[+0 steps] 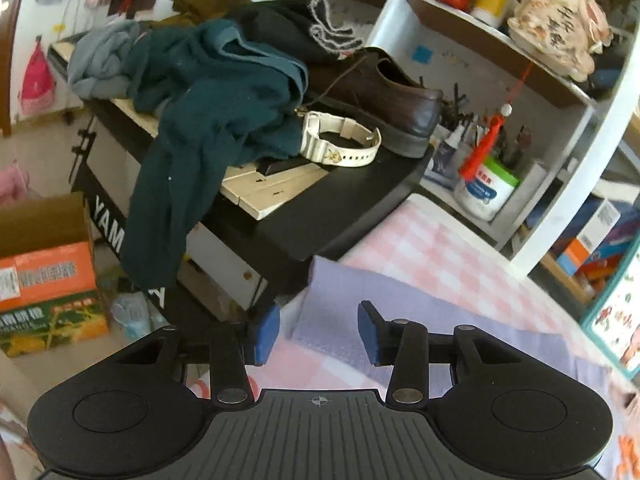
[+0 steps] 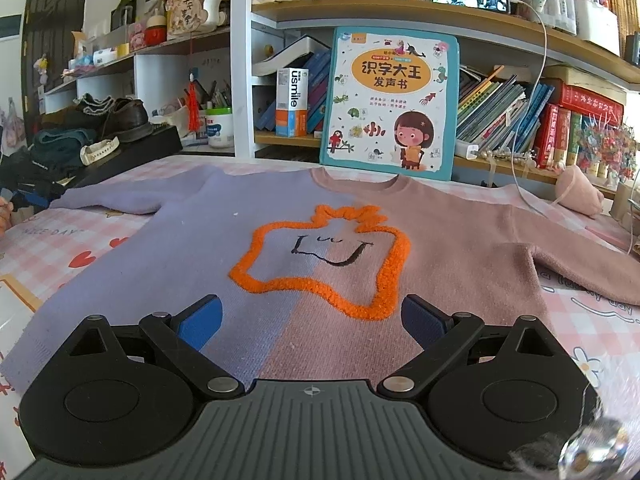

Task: Fold clothes
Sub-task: 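Move the left gripper to the purple sleeve cuff and grasp it, then lift the purple sleeve with the left gripper and fold it across the body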

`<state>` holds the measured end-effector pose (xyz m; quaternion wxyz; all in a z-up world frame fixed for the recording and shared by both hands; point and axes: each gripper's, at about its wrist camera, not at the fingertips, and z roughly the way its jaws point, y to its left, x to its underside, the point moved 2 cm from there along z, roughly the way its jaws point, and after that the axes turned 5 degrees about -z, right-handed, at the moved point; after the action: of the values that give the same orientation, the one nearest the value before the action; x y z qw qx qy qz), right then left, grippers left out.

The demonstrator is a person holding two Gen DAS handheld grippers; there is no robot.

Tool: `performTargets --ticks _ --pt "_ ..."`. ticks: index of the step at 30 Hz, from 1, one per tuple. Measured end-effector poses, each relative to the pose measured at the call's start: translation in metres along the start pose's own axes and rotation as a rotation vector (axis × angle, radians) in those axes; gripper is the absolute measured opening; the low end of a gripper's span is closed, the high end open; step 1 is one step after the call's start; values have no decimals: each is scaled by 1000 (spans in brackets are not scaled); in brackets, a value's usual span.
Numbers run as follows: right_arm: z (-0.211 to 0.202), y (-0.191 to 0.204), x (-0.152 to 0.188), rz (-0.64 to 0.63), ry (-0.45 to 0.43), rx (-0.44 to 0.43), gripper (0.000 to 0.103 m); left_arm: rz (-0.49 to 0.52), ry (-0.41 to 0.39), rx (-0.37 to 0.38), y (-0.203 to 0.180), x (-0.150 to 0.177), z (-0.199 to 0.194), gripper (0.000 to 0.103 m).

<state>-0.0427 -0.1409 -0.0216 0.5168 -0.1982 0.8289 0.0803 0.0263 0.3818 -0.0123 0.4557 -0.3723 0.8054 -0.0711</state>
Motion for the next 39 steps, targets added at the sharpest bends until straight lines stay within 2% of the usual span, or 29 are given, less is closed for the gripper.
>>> performTargets --ticks 11,17,20,24,27,32,36,39 --pt "0 0 0 3 -1 -1 96 -59 96 212 -39 29 13 41" --pt "0 -1 1 5 -5 1 96 -127 63 194 -24 20 17 39" --pt "-1 0 0 -1 -3 9 96 -134 56 187 -16 18 18 28" --pt "-6 -1 2 -1 -15 33 96 -157 45 185 -5 20 20 6" --pt "-11 -5 3 6 -20 57 96 -163 44 196 -1 20 21 4" --pt "-26 -26 8 3 -4 148 96 -69 -10 247 -22 19 0 3" --pt "-37 -43 16 -2 26 186 96 36 -49 356 -66 13 -28 3" --pt "-39 -53 25 21 50 189 96 113 -48 448 -114 12 -47 3"
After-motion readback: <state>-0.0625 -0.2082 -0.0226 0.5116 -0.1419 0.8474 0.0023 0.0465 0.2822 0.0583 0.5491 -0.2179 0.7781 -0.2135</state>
